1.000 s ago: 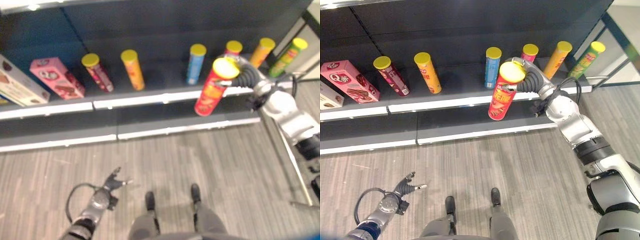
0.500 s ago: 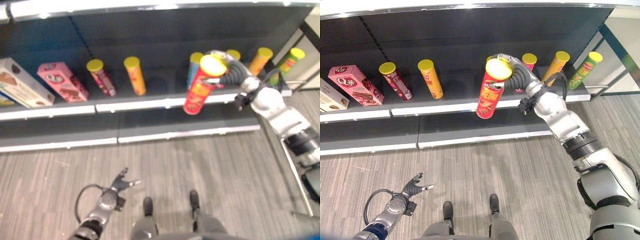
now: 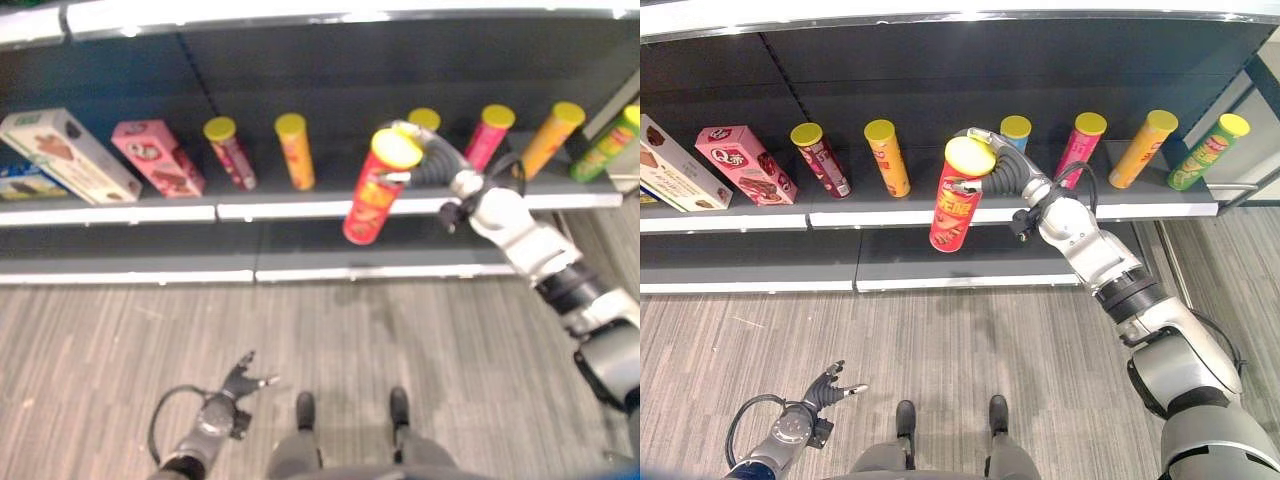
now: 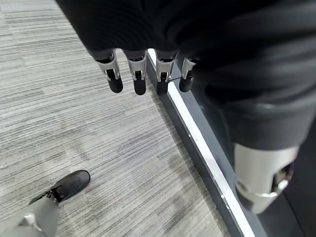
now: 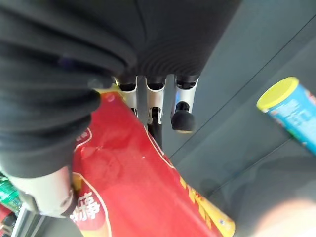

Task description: Put the goods on the table back onto the shelves and tidy them up.

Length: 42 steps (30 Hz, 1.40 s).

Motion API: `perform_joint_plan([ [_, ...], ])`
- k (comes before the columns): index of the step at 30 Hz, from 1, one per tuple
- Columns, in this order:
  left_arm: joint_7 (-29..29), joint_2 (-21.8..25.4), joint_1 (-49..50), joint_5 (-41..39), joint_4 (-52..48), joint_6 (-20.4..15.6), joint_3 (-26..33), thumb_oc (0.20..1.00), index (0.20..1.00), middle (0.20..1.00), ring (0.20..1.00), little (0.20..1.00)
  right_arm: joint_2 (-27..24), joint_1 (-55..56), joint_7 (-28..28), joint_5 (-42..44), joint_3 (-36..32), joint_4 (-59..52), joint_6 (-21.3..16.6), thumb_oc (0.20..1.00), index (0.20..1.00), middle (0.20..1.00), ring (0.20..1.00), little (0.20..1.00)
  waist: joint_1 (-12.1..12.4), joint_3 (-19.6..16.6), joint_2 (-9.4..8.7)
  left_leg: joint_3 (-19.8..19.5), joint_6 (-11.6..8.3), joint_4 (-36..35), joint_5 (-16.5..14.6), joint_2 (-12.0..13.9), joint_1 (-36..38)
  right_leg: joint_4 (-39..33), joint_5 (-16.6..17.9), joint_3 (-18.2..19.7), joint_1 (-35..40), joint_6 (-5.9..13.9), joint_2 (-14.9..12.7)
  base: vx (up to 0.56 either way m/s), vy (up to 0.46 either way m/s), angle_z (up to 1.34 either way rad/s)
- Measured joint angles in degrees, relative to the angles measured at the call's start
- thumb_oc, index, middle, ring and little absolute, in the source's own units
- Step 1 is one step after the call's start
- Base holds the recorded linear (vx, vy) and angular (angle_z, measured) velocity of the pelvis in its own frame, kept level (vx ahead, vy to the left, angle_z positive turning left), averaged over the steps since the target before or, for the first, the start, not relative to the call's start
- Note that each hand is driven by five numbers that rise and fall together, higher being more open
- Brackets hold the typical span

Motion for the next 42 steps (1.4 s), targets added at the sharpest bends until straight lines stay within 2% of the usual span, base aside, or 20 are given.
perform_joint_plan([
  [4,0.3,-0.4,0.4,-1.4,0.2,0.0,0.1,1.000,1.000,1.000,1.000,1.000,-0.2,-0.6,0.0,0.0,0.1,0.0,0.0,0.200,0.200,0.200,0.200,0.200,0.8,-0.4,0.87,-1.7,-0.14,0.0,0.5,0.0,-0.9,0.0,-0.2,-1.6,0.0,-0.06,0.0,-0.02,0.006,0.23],
  [5,0.5,-0.6,2.9,-2.2,1.3,0.0,0.1,1.000,1.000,1.000,1.000,1.000,-0.6,-2.7,-0.1,0.0,0.1,0.0,0.0,0.200,0.200,0.200,0.200,0.200,0.8,0.7,2.39,-2.6,-0.18,0.0,0.6,-0.8,-1.2,0.0,-0.7,-2.6,0.4,0.63,-0.9,0.00,0.025,0.05],
  [6,0.4,-0.8,2.8,-2.0,1.4,0.1,0.2,1.000,1.000,1.000,1.000,1.000,-0.6,-1.2,0.0,0.0,-0.9,-0.1,0.0,0.200,0.200,0.200,0.200,0.200,0.3,0.8,2.16,-2.7,-0.18,0.0,0.6,-0.8,-0.9,0.0,-0.7,-2.7,0.5,0.57,-1.0,0.04,0.024,0.49],
  [7,0.3,-2.8,-0.4,1.3,2.7,1.3,2.6,1.000,1.000,1.000,1.000,1.000,0.7,13.1,-0.2,0.3,-18.6,-6.4,-1.6,0.200,0.200,0.200,0.200,0.200,1.2,3.0,2.05,-5.1,-0.26,0.0,0.6,-0.9,2.2,0.0,-1.5,-5.1,5.4,-0.27,-1.2,0.03,0.017,0.83],
  [8,0.5,-3.8,-0.9,2.3,2.6,1.5,3.4,1.000,1.000,1.000,1.000,1.000,2.0,21.2,-1.5,1.6,-26.2,-9.2,-2.7,0.200,0.200,0.200,0.200,0.200,1.1,3.7,1.73,-6.4,-0.21,0.0,0.6,-1.0,4.2,0.0,-2.1,-6.1,8.4,-0.42,-1.4,0.06,0.027,1.14],
  [9,0.5,-4.6,-0.2,3.2,2.6,1.5,3.2,1.000,1.000,1.000,1.000,1.000,2.7,32.1,-3.2,2.4,-32.3,-9.7,-2.2,0.200,0.200,0.200,0.200,0.200,0.7,4.2,0.65,-5.7,-0.06,0.0,0.1,-1.5,7.9,0.2,-3.2,-5.7,12.5,0.42,-1.9,0.04,0.018,0.69],
  [10,0.3,-4.5,1.5,4.4,2.9,1.5,3.0,1.000,1.000,1.000,1.000,1.000,1.4,37.8,-3.1,2.0,-34.1,-9.7,-1.4,0.200,0.200,0.200,0.200,0.200,-0.3,4.1,-0.85,-4.5,0.48,-0.1,-1.5,-2.1,10.5,0.8,-6.2,-5.3,14.8,0.92,-2.6,0.07,0.034,0.15],
  [12,0.3,-4.4,3.2,5.1,4.5,2.2,3.5,1.000,1.000,1.000,1.000,1.000,0.5,43.6,-3.4,0.4,-37.2,-9.6,-1.2,0.200,0.200,0.200,0.200,0.200,-2.3,4.0,-2.51,-3.6,0.21,-0.1,-2.1,-2.3,11.6,0.9,-7.1,-4.2,15.8,0.87,-2.9,0.04,0.027,-0.26],
  [14,0.4,-4.8,3.9,5.3,5.7,2.7,4.7,1.000,1.000,1.000,1.000,1.000,-1.0,46.4,-4.1,-0.2,-38.1,-9.6,-0.9,0.200,0.200,0.200,0.200,0.200,-5.3,4.1,-2.85,-2.7,0.42,0.0,-1.9,-2.2,11.8,0.6,-6.1,-3.9,15.8,0.30,-2.8,0.02,0.011,-0.18],
  [18,1.0,-5.0,3.4,5.3,5.4,2.4,5.2,1.000,1.000,1.000,1.000,1.000,-2.3,47.6,-4.4,-3.4,-38.6,-10.8,-0.8,0.200,0.200,0.200,0.200,0.200,-6.9,3.7,-2.11,-2.5,0.40,0.0,-1.9,-1.8,12.5,0.1,-5.9,-3.5,16.3,0.39,-2.6,0.02,0.001,-0.08],
  [24,1.2,-6.2,3.3,5.3,5.4,2.4,5.1,1.000,1.000,1.000,1.000,1.000,-3.9,47.3,-4.9,-7.9,-38.5,-15.0,-1.6,0.200,0.200,0.200,0.200,0.200,-6.6,3.4,-1.55,-2.6,0.37,0.0,-1.9,-1.4,12.8,0.1,-5.8,-3.6,16.7,0.35,-2.0,0.00,-0.026,0.02],
  [37,1.6,-6.1,5.2,5.2,5.8,2.4,5.7,1.000,1.000,1.000,1.000,1.000,-7.4,46.8,-4.2,-8.3,-34.5,-16.4,-1.9,0.200,0.200,0.200,0.200,0.200,-5.6,1.8,-1.82,-2.9,-0.27,0.7,-1.7,-0.3,12.7,1.0,-6.7,-3.7,16.5,0.31,-1.0,0.00,-0.059,0.00],
  [40,1.6,-6.3,5.7,4.9,5.9,2.3,6.8,1.000,1.000,1.000,1.000,1.000,-8.4,46.3,-3.7,-8.3,-32.2,-16.3,-2.0,0.200,0.200,0.200,0.200,0.200,-4.9,1.9,-1.74,-3.3,-0.76,2.1,-2.0,0.2,11.9,3.0,-7.8,-3.9,15.2,-0.42,-0.4,0.06,0.011,0.02],
  [42,1.6,-6.3,5.7,4.7,7.3,2.2,6.9,1.000,1.000,1.000,1.000,1.000,-9.1,45.7,-3.0,-8.2,-31.0,-16.4,-2.7,0.200,0.200,0.200,0.200,0.200,-4.0,2.0,-1.44,-4.6,-2.29,5.7,-3.2,0.6,9.8,6.5,-10.2,-3.4,13.1,-1.92,-0.4,0.17,0.075,0.02],
])
